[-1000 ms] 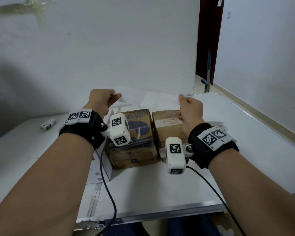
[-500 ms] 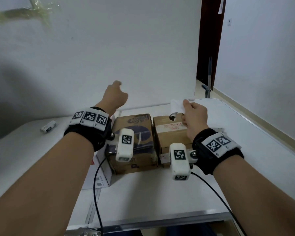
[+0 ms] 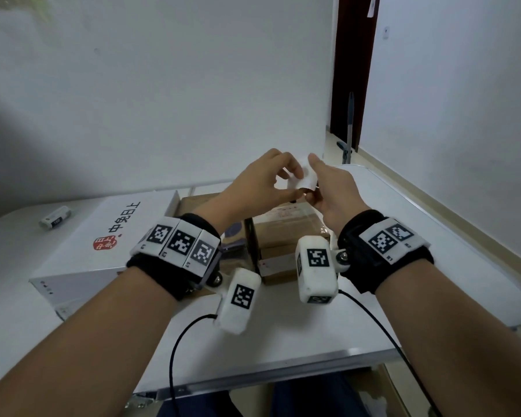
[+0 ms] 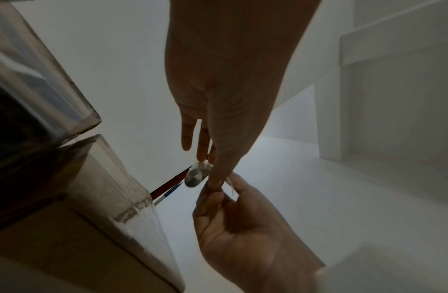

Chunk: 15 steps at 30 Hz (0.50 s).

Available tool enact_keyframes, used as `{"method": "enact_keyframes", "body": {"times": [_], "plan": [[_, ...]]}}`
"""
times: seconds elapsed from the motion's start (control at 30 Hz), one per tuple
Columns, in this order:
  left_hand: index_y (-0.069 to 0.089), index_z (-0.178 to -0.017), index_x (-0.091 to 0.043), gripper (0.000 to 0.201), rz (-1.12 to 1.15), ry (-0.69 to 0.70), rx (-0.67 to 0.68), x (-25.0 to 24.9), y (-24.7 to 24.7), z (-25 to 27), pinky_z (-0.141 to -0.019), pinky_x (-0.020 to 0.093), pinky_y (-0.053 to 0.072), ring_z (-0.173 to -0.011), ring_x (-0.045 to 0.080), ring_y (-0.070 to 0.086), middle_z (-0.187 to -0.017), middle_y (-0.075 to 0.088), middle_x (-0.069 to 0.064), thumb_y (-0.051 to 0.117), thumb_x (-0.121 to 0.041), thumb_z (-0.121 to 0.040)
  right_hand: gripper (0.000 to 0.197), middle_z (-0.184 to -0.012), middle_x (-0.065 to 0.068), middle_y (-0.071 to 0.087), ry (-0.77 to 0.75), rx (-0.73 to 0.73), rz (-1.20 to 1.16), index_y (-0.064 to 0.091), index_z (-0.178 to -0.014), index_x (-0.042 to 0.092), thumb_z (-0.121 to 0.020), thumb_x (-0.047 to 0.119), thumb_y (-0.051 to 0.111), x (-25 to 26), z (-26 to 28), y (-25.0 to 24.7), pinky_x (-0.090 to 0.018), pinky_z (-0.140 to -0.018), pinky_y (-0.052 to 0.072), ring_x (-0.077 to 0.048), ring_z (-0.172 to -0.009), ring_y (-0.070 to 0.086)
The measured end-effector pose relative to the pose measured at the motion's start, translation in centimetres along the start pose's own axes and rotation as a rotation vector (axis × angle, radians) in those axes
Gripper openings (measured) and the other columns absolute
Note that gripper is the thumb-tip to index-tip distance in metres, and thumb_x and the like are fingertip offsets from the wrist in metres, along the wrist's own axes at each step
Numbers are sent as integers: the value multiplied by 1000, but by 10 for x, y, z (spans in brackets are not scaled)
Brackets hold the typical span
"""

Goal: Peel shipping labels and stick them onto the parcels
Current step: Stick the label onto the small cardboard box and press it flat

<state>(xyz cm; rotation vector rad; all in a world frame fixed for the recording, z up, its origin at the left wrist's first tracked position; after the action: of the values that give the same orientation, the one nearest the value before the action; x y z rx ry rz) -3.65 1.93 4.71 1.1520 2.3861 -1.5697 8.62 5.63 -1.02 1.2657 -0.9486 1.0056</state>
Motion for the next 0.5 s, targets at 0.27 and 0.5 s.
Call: {"method": "enact_keyframes", "body": {"times": [0.27,0.5], "plan": [[64,-88,-19,4,482,-366,-254,41,5,10,-78,28,55,-79,11,67,-86,70,-5,62,-22,-91,44,-80,-1,67,-32,162,43,66,-98,9,-93,50,52,13,-2,-4,-22,-65,48,-13,-70,63],[60,-83,-14,8,812,-629,-154,47,32,27,-85,33,56,-85,18,66,-92,67,9,63,-9,-89,22,-100,-4,70,-122,318,242,70,-93,10,-93,2,50,13,0,-6,-24,-76,50,-13,-85,63]]}}
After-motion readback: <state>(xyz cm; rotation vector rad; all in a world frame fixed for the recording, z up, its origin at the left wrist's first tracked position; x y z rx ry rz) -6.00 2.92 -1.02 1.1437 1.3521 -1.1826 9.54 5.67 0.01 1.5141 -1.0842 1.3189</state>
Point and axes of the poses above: each hand's wrist, its own z-axis away from the middle knuckle, its own y-axis out of the palm, x = y × z, the point moved 7 cm from there along -z, towards the middle knuckle
